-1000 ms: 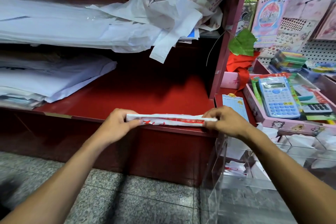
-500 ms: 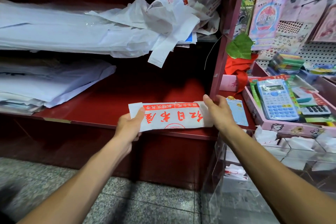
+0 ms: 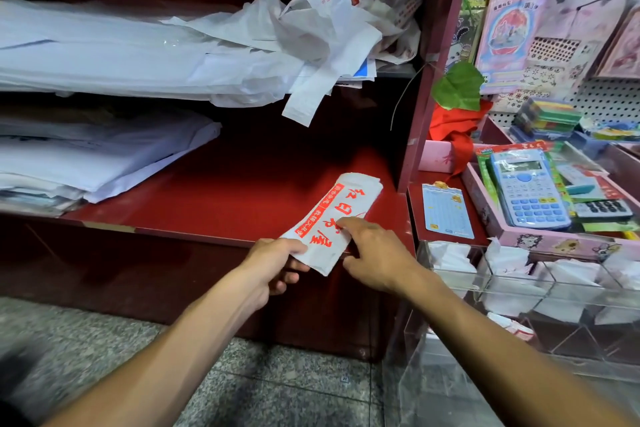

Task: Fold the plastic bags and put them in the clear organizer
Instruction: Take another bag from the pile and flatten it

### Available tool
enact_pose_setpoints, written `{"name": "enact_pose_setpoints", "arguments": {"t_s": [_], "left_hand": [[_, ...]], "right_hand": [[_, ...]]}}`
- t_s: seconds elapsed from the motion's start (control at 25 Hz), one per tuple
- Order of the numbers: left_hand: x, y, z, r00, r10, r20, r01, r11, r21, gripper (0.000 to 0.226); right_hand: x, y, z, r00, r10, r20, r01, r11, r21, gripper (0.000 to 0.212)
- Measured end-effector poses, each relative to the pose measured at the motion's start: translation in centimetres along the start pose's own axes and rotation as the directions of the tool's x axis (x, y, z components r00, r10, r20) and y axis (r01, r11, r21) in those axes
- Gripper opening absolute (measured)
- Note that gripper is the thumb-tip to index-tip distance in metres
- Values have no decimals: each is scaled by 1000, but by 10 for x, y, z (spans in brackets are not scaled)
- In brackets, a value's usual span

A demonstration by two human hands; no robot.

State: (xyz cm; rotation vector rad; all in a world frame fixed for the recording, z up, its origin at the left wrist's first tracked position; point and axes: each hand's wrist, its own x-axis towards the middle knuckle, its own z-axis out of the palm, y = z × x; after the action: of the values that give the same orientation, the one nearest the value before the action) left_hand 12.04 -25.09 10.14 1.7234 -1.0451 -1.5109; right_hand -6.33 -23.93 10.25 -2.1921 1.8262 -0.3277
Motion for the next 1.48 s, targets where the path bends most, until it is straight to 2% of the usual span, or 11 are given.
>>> {"name": "enact_pose_setpoints", "arguments": {"t_s": [0.16, 0.32, 0.4, 0.48, 0.52, 0.64, 0.8, 1.04, 1.16, 1.32, 1.48], "left_hand": [[-7, -1, 8, 997, -65, 47, 69, 994, -85, 11], [-11, -1, 10, 976, 45, 215, -102, 960, 261, 41], [-2, -1, -2, 898, 420, 132, -434, 793, 428, 45], [6, -1, -17, 645, 734, 214, -717, 484, 501, 27], [7, -2, -21, 575, 746, 336, -768, 350, 537, 32], [18, -18, -13, 576, 670, 469, -729, 160, 666, 59], [26, -16, -6, 579, 786, 218, -746, 403, 529, 17], [33, -12, 1, 728, 679, 92, -666, 669, 330, 34], [31, -9, 5, 761, 647, 51, -625, 709, 327, 10], [30, -3, 14, 789, 614, -41, -521, 702, 486, 41], [30, 4, 22, 812, 580, -64, -424, 661, 620, 41]], "right_hand": [[-6, 4, 5, 978, -189, -85, 164, 958, -237, 77], [-4, 17, 11, 943, -322, -85, 302, 934, -190, 46], [-4, 27, 11, 934, -314, -168, 315, 949, -24, 35], [-3, 35, 10, 948, -251, -193, 274, 956, 103, 33], [-2, 38, 10, 958, -225, -177, 253, 954, 159, 33], [-1, 41, 8, 971, -191, -145, 225, 934, 278, 28], [-1, 37, 3, 967, -54, -251, 147, 918, 368, 13], [2, 33, 0, 972, 115, -206, -19, 908, 418, 29], [6, 30, 2, 963, 181, -200, -80, 901, 426, 35], [10, 27, 10, 943, 217, -252, -93, 899, 428, 35], [9, 25, 9, 889, 315, -332, -159, 893, 421, 21]]}}
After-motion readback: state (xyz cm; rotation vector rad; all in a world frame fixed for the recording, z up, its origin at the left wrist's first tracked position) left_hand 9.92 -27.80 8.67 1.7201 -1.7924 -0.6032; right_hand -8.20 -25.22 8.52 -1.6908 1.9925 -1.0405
